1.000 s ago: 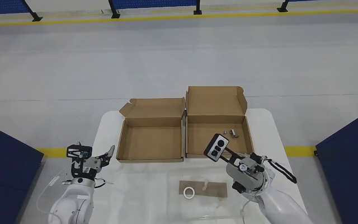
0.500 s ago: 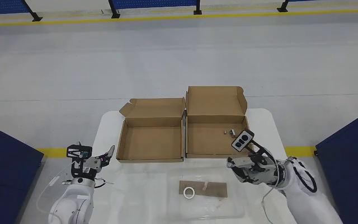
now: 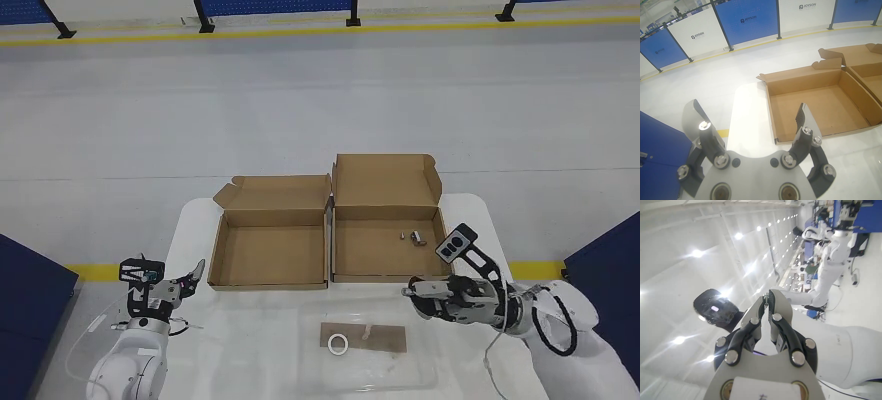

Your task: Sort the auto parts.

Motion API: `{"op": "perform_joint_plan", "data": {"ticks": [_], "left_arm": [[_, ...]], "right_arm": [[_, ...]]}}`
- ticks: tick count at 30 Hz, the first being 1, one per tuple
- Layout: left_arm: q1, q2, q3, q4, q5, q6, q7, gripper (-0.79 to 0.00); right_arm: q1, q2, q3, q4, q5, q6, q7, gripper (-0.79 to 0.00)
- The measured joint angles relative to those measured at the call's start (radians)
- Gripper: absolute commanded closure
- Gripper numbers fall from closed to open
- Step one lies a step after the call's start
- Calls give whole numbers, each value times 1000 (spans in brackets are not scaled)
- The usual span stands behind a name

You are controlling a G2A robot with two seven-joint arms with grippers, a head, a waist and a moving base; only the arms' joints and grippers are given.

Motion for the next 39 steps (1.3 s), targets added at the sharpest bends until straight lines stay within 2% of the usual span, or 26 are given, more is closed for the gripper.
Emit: {"op": "perform_joint_plan", "data": {"ticks": [5,13,17,39], "left_arm": [[0,0,0,0,0,0,0,-785],[0,0,0,0,0,0,0,-785],[0,0,0,0,0,0,0,-785],[0,0,0,0,0,0,0,-785]], "right_arm": [[40,13,10,-7,-335,54,-159,0],[167,15,-64,42,-589,161,-341,0],[226,13,-105,94,-615,166,-342,0],[223,13,-103,90,-614,165,-342,0]]}}
